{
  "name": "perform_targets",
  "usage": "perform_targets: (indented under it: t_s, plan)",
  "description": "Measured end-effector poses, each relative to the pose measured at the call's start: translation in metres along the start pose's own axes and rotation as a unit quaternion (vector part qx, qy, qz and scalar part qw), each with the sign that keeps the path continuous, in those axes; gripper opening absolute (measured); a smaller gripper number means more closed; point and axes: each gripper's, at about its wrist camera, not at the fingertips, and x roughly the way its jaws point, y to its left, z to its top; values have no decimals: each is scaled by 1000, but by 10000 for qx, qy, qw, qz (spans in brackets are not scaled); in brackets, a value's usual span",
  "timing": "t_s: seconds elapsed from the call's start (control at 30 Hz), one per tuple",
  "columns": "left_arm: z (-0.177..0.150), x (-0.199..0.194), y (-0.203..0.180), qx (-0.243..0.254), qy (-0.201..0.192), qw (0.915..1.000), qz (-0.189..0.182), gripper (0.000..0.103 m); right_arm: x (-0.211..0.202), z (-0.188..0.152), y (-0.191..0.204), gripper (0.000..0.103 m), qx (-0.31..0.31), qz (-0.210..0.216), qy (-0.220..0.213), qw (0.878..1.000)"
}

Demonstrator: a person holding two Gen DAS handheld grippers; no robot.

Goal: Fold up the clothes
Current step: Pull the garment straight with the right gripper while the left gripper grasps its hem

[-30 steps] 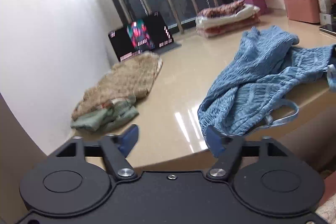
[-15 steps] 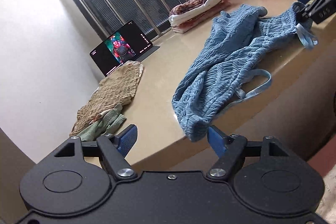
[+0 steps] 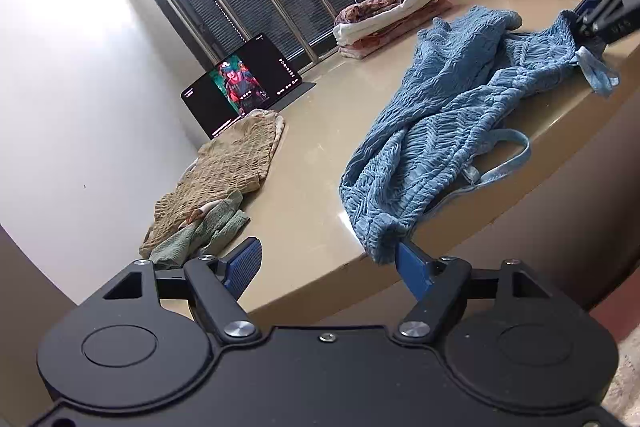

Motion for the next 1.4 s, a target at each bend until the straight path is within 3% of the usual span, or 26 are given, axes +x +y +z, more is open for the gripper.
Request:
perform_targets:
  t_s: [0.07, 0.13, 0.23, 0.3, 0.5, 0.73, 0.8, 0.87, 1.0, 1.1, 1.17, 1.27, 1.4]
  plan:
    - [1, 0, 0, -1, -12, 10000, -9, 73, 0, -4, -25, 8, 1038, 613, -110, 9926]
    - [1, 0, 0, -31, -25, 10000, -18, 73, 3, -13, -54, 8, 2296, 1419, -175, 9627]
    - [2, 0, 0, -105, -58, 9999, -12, 73, 10, -29, -80, 8, 3466, 1891, -245, 9184]
    - [3, 0, 1, -147, -76, 9999, -17, 73, 11, -37, -85, 8, 3783, 1930, -283, 9049]
    - [5, 5, -3, -26, -69, 10000, 30, 68, 10, -45, -92, 8, 4219, 1987, -455, 8834]
    - [6, 9, -16, 473, -42, 9985, 259, 58, 5, -50, -100, 8, 4395, 1886, -520, 8767]
    - [5, 10, -18, 539, 18, 9983, 235, 49, 6, -54, -103, 8, 4502, 1821, -553, 8724]
    - [6, 13, -16, 404, 143, 9991, 48, 22, 6, -57, -105, 8, 4577, 1833, -577, 8681]
    - [15, 19, -6, 14, 143, 9998, 105, 7, 7, -64, -107, 7, 4767, 1805, -704, 8575]
    - [23, 26, 7, -322, 163, 9992, 173, 6, 4, -68, -107, 6, 4806, 1511, -766, 8604]
    - [24, 28, 9, -358, 136, 9992, 151, 6, 4, -68, -103, 6, 4596, 1368, -623, 8753]
    - [23, 30, 5, -271, 148, 9994, 183, 6, 2, -65, -91, 6, 4063, 1081, -407, 9064]
    - [18, 32, 5, -349, 255, 9990, 128, 6, -4, -53, -68, 9, 2911, 515, -234, 9550]
